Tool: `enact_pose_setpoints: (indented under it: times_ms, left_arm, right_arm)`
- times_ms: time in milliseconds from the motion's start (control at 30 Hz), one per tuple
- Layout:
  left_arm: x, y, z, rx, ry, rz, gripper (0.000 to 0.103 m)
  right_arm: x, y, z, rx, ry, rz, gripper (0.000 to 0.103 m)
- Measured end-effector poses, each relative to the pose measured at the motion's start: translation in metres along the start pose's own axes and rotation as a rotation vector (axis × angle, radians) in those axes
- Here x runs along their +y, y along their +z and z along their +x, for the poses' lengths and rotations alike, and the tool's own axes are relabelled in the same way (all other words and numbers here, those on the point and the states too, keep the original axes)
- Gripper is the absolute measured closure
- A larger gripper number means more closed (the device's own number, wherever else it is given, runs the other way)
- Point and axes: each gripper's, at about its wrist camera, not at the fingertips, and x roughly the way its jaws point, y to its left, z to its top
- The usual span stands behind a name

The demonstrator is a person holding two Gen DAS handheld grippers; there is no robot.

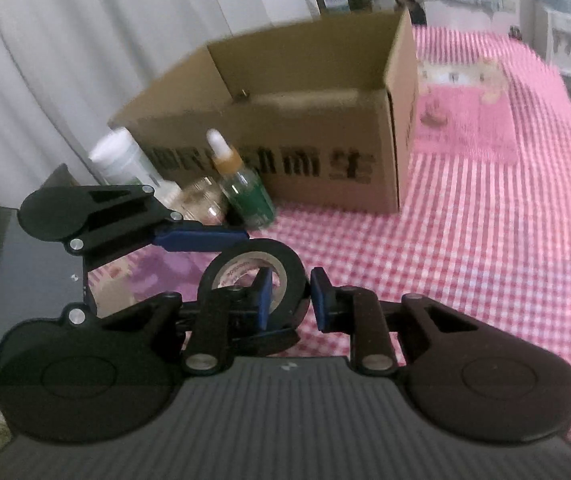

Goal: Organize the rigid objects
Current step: 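Lift the tape roll with the right gripper and carry it into the box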

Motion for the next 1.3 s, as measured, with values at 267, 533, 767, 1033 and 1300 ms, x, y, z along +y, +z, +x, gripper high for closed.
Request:
enact_pose_setpoints:
  times_ms: [267, 533, 767, 1033, 1300]
  left_arm:
    - [0.051, 0.04, -0.056, -0.129, 0.11, -0.033, 0.035]
    - [0.136, 0.074, -0.03, -0.003, 0.095, -0.147, 0.035]
    - [0.205, 0.069, 0.049, 0.277, -0.015, -0.308, 0.035]
    - [0.234, 0.044, 0.094, 0.447, -0.076, -0.394, 0.035]
    - [0.243, 0.037, 0.119, 0.549, -0.081, -0.415, 0.035]
  right_arm:
    - [0.04, 0.069, -0.029, -0.146, 0.074, -0.124, 0.08]
    - [0.046, 0.163, 0.035, -0.037, 0.176, -0.133, 0.08]
    - [0.018, 0.206, 0.145, 0.242, 0.24, 0.019, 0.08]
    - [-0.006, 0.206, 0.221, 0.44, 0.247, 0.11, 0.08]
    - [-0.009, 0.194, 0.257, 0.537, 0.266, 0.129, 0.08]
